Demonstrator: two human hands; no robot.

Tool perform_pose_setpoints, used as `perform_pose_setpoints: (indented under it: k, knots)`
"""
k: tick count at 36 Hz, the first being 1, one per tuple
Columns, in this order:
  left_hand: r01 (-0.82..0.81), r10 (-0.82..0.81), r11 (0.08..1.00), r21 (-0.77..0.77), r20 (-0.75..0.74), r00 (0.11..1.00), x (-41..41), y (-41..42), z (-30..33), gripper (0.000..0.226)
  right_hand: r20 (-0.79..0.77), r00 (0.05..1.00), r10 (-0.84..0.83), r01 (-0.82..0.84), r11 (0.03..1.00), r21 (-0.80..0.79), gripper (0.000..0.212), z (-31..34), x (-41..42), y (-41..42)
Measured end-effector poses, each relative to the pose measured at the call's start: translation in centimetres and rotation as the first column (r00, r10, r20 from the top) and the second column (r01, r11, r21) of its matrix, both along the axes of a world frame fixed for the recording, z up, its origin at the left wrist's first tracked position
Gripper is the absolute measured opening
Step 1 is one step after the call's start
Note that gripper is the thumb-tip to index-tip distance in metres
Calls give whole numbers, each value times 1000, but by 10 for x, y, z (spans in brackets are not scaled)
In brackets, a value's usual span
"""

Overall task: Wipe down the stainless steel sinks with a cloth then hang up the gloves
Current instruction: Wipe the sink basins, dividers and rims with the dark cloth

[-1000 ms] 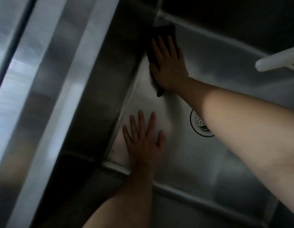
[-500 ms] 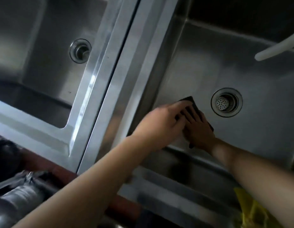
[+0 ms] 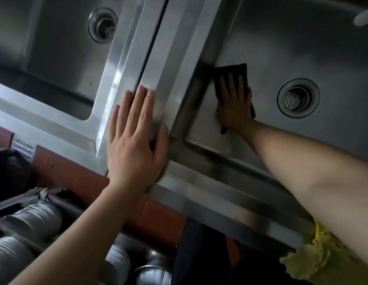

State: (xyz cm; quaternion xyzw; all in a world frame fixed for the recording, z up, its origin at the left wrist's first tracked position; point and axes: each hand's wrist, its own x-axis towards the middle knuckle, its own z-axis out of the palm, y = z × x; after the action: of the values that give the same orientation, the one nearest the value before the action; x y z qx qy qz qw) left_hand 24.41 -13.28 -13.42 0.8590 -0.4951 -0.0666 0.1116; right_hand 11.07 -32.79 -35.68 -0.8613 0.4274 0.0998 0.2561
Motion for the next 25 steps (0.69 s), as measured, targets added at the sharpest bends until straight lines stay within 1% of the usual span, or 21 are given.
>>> perform_pose_setpoints:
  k: [2, 5, 7, 9, 11, 15, 16, 17, 21, 23, 25]
  knots:
    - [-10, 10, 1000, -12, -1, 1000, 0, 0, 0, 59, -8, 995, 101, -101, 995, 0, 71, 1, 0, 15]
    - [-19, 19, 999, -33, 0, 1000, 1, -1, -2, 59, 71, 949, 306, -306, 952, -10, 69, 3, -21, 44]
    - [-13, 13, 999, -37, 6, 1000, 2, -1, -2, 59, 98, 868, 486, -488, 873, -10, 68, 3, -40, 61]
    - [-6, 6, 1000, -29, 14, 1000, 2, -1, -3, 60, 77, 757, 649, -652, 757, 23, 66, 2, -51, 70]
    - [-6, 7, 1000, -23, 19, 1000, 3, 0, -3, 60, 57, 692, 720, -722, 689, 58, 66, 4, -52, 67]
    - [-12, 12, 1000, -12, 21, 1000, 2, -1, -1, 60, 34, 590, 806, -804, 584, 111, 69, 17, -50, 50]
    - [-17, 17, 1000, -8, 24, 1000, 2, -1, 0, 60, 21, 576, 817, -813, 570, 120, 68, 21, -52, 47]
    - [-21, 21, 1000, -3, 28, 999, 2, -2, 1, 61, 14, 580, 815, -809, 573, 132, 67, 24, -56, 45]
    - [-37, 37, 999, 3, 31, 999, 0, -2, 3, 61, -19, 655, 755, -733, 642, 225, 67, 37, -87, 46]
    - [-40, 40, 999, 5, 32, 999, -1, -2, 3, 61, -23, 699, 714, -674, 670, 311, 69, 46, -104, 46]
    - [-40, 40, 999, 7, 33, 999, -1, -3, 3, 61, -33, 775, 631, -559, 710, 427, 68, 59, -113, 45]
